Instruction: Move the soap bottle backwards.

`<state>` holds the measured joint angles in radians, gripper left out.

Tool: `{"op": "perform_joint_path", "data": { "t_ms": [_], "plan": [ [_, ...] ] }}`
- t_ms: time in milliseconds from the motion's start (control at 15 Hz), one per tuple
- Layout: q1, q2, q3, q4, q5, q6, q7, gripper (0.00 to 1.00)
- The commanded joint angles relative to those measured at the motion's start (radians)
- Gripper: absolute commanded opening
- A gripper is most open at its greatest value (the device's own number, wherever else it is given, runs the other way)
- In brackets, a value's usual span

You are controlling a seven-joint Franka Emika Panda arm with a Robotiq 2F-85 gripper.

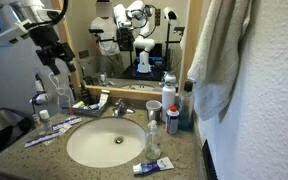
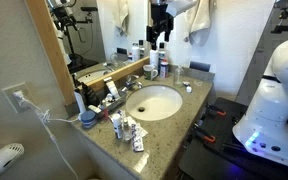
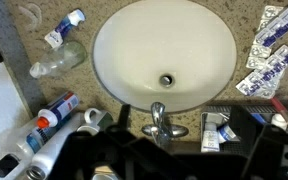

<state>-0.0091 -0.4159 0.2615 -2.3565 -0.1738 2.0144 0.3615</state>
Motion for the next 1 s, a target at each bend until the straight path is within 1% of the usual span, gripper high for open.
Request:
{"op": "perform_joint_path", "data": {
  "t_ms": [0, 133, 267, 733, 933],
  "plan": [
    [0.024, 0.003, -0.021, 0.003, -0.010, -0.004, 0.008, 1.00],
    [0.024, 0.014, -0.033, 0.009, 0.005, -0.006, -0.010, 1.00],
    [0.016, 0.029, -0.073, 0.016, 0.017, 0.007, -0.040, 1.00],
    [-0.068, 0.075, -0.298, 0.065, 0.033, 0.036, -0.190, 1.00],
    [-0.104, 0.111, -0.364, 0.085, 0.035, 0.079, -0.228, 1.00]
  ]
}}
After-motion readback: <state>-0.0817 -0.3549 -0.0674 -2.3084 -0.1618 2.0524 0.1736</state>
